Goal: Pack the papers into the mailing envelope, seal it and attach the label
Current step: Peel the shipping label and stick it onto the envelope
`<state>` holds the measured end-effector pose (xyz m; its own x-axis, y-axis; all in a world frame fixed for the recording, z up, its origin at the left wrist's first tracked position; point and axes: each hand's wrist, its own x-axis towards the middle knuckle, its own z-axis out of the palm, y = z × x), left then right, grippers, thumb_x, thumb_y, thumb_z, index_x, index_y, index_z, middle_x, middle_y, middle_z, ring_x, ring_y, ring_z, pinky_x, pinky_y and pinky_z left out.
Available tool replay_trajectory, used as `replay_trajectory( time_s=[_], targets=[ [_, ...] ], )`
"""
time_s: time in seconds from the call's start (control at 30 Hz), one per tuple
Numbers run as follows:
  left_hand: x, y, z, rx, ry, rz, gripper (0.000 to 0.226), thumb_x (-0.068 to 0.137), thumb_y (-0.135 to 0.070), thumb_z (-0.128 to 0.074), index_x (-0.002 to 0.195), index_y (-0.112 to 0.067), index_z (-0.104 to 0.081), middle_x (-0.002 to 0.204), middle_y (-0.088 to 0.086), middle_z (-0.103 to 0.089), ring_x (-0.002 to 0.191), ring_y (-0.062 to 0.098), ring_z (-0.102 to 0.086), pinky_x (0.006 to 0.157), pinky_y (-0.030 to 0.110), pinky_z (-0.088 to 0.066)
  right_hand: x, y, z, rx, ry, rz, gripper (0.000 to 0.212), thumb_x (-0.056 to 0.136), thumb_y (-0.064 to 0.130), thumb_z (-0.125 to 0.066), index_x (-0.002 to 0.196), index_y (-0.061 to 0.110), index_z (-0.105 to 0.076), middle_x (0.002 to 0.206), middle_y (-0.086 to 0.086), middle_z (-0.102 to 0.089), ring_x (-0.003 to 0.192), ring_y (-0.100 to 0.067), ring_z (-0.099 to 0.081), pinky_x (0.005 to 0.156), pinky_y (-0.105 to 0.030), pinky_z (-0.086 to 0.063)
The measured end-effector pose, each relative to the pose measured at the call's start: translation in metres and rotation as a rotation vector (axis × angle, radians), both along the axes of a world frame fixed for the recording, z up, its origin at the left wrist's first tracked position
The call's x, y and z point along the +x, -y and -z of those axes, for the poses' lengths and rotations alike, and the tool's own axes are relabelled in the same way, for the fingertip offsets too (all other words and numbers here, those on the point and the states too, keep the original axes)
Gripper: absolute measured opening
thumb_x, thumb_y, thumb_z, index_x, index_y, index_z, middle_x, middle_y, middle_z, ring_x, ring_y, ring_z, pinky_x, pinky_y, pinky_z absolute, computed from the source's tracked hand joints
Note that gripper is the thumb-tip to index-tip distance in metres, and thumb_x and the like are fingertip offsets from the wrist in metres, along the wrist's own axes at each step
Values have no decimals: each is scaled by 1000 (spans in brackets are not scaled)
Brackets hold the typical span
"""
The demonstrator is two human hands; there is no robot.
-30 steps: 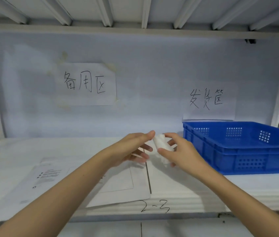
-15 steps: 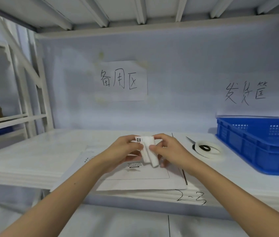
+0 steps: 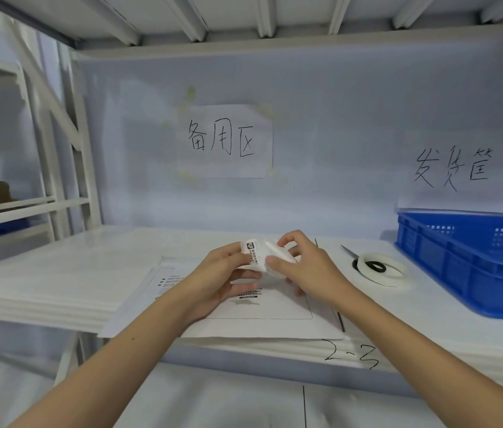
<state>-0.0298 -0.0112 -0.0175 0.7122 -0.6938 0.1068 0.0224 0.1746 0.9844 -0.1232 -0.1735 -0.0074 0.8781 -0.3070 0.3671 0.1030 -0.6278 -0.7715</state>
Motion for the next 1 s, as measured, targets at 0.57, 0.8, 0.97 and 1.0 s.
replay_trajectory(
  time_s=[0.57, 0.8, 0.97, 1.0],
  targets=[
    [0, -2, -4, -119, -4, -146, 42, 94, 7, -45, 124, -19, -60, 93, 12, -66, 74, 22, -62, 66, 26, -59, -16, 9, -7, 417, 123, -1, 34, 98, 8, -40, 125, 29, -45, 97, -15, -66, 52, -25, -60, 50, -35, -56],
    [-4, 4, -7, 91, 471, -358, 31, 89, -2, -53, 110, -24, -58, 71, 6, -59, 64, 19, -58, 66, 33, -53, -21, 2, 0, -103, 182, 39, 32, 92, 49, -49, 124, 51, -47, 111, 10, -54, 68, -14, -61, 75, -39, -54],
    [-12, 13, -9, 140, 639, -389, 32, 88, -14, -63, 116, -27, -55, 71, -2, -55, 53, 4, -55, 62, 26, -49, -25, -20, -3, -331, 56, 17, 70, 78, 67, -56, 137, 59, -19, 126, 15, -41, 93, -7, -50, 89, -36, -47],
    [-13, 13, -9, 135, 633, -368, 34, 88, -14, -65, 118, -27, -54, 73, -1, -57, 55, 4, -57, 64, 28, -51, -25, -21, -4, -325, 60, 14, 69, 80, 64, -58, 137, 59, -20, 123, 13, -45, 96, -10, -52, 90, -38, -47]
  ],
)
